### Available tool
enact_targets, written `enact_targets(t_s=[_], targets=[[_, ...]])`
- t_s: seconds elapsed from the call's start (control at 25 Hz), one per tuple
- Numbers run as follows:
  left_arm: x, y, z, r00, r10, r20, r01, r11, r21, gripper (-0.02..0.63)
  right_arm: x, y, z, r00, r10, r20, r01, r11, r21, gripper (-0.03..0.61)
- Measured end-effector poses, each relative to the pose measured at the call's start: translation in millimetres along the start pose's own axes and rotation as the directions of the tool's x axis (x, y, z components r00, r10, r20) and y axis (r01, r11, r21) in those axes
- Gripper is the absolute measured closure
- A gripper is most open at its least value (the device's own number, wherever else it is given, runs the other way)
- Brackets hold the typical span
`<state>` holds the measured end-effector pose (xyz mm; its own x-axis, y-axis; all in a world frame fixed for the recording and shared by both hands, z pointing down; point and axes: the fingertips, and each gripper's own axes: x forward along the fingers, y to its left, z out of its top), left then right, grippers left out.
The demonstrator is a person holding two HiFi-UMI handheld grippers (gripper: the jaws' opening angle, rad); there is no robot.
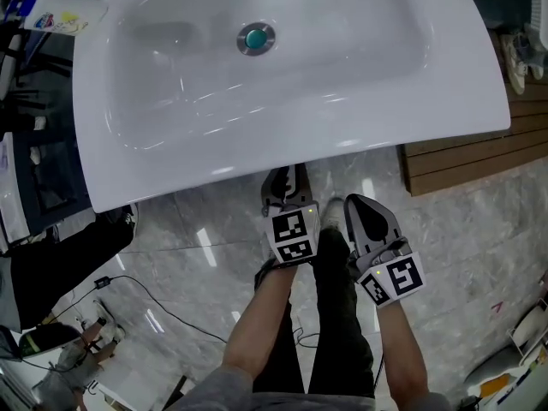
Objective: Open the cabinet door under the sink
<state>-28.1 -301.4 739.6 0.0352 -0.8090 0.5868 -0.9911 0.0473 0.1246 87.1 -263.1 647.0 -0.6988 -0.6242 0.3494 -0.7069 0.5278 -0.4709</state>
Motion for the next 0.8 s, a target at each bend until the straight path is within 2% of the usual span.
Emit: enact_targets(t_s=[0.16, 0.44, 0.8], targets=[[-13, -3, -8, 1.000, -0.022, 0.018, 0.021, 0.999, 0.037, 0.531, -6, 4, -8, 1.000, -0.027, 0.011, 0.027, 1.000, 0.010, 0.569], [-29, -6, -20, 0.994, -0.106, 0.027, 0.103, 0.991, 0.087, 0.531, -14, 21, -27, 0.997, -0.068, 0.029, 0.068, 0.997, 0.022, 0.569], [-52, -8, -36, 0.974, -0.221, 0.042, 0.214, 0.968, 0.129, 0.531, -31, 54, -58, 0.986, -0.153, 0.063, 0.151, 0.988, 0.029, 0.569]])
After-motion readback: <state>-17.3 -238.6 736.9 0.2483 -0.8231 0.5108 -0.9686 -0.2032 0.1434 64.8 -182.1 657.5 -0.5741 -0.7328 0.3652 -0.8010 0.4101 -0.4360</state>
